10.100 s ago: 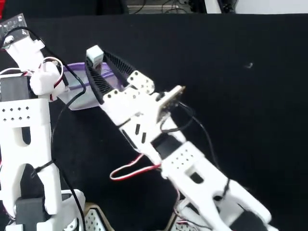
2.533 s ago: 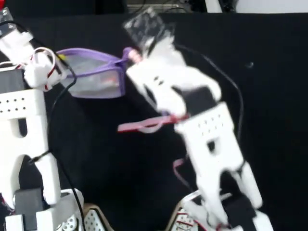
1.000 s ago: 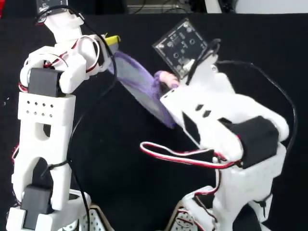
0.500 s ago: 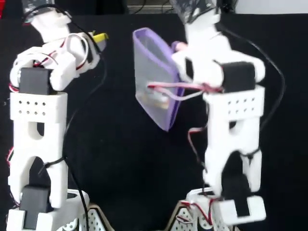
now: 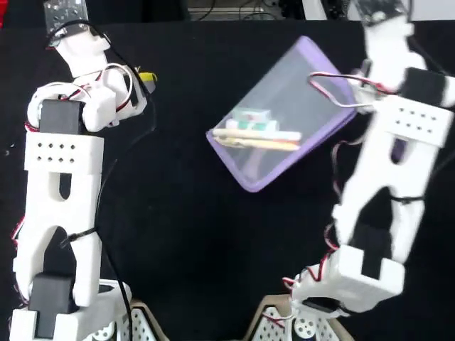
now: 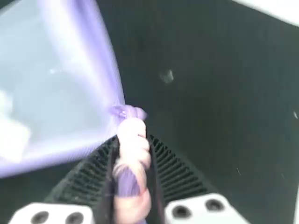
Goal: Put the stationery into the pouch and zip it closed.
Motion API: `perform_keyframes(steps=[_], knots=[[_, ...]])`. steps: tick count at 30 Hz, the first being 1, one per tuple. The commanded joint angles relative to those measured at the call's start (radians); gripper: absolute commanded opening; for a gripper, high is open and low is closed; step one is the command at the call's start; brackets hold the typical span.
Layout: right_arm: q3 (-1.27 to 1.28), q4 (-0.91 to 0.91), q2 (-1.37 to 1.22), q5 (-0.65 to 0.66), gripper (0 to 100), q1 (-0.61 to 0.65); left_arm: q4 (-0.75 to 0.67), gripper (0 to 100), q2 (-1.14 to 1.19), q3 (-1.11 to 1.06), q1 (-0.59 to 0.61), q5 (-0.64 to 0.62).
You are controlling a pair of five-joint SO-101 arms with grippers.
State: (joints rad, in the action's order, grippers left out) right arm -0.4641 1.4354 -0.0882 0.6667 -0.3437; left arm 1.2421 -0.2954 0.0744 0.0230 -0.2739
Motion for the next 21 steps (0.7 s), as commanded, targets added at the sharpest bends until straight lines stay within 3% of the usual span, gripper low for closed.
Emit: perform_keyframes(steps=[1,6,11,17,21], knots=[[0.018,0.121,0.013,0.221,1.1,-0.098,-0.020,23,-0.009,-0.025,-0.044,0.009],[0.025,0.307,0.030,0.318,1.1,-0.112,-0.018,23,-0.017,-0.058,-0.101,0.011],[0.159,0.324,0.168,0.324,1.1,-0.051,-0.008,23,-0.018,-0.085,-0.090,0.011],[0.467,0.322,0.509,0.318,1.1,0.195,0.020,23,-0.112,-0.182,-0.088,0.012],[0.604,0.290,0.731,0.138,1.1,0.399,0.017,23,-0.269,-0.275,-0.088,0.014]])
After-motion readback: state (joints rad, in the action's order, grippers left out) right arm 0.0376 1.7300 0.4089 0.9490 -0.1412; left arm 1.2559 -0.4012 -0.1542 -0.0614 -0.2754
